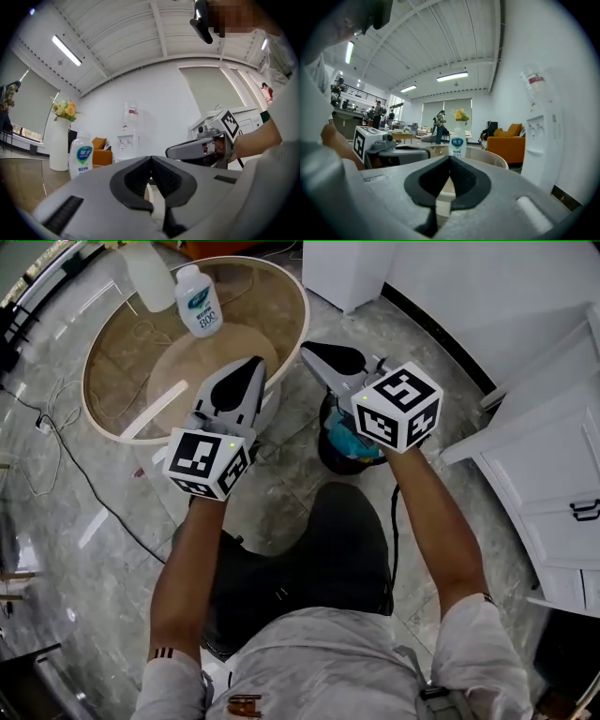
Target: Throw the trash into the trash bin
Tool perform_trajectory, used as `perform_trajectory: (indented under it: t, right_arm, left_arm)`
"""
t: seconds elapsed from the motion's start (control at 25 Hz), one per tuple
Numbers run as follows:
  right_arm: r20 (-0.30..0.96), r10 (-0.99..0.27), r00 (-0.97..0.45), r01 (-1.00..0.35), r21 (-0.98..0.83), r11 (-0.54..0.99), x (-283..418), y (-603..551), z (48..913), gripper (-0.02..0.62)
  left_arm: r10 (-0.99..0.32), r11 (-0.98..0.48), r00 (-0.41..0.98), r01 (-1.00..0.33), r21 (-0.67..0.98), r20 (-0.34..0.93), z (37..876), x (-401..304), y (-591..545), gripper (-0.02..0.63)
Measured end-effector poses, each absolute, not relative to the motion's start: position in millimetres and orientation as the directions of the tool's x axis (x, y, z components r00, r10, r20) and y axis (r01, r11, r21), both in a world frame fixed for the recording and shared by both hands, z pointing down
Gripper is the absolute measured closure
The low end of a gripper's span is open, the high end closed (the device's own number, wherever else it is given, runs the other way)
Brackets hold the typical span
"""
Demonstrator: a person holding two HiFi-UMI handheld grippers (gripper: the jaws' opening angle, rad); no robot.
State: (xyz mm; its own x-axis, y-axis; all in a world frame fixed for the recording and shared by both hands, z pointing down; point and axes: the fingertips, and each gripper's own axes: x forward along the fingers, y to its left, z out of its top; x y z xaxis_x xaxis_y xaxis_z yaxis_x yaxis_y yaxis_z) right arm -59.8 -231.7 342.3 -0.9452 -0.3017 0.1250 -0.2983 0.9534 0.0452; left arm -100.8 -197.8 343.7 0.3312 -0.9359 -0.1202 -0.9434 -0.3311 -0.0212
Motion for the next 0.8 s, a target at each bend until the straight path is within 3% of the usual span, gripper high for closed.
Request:
perform_trajectory:
  t: [0.36,0.8]
  right_arm:
    - [0.117,-0.146,-0.982,-0.137,0.082,0.987,-142.6,-227.4,299.8,0.594]
    - [0.143,-0.133,-0.981,-0.122,0.082,0.989,-211.9,-259.1,284.5,0.577]
  left_arm:
    - [-0.962,-0.221,0.227,-0.974,-0.054,-0.149,304.3,-157.8,-183.9,0.607]
    - [-0.987,-0.132,0.144,-0.978,-0.161,-0.065,296.5,-241.5,-202.8,0.607]
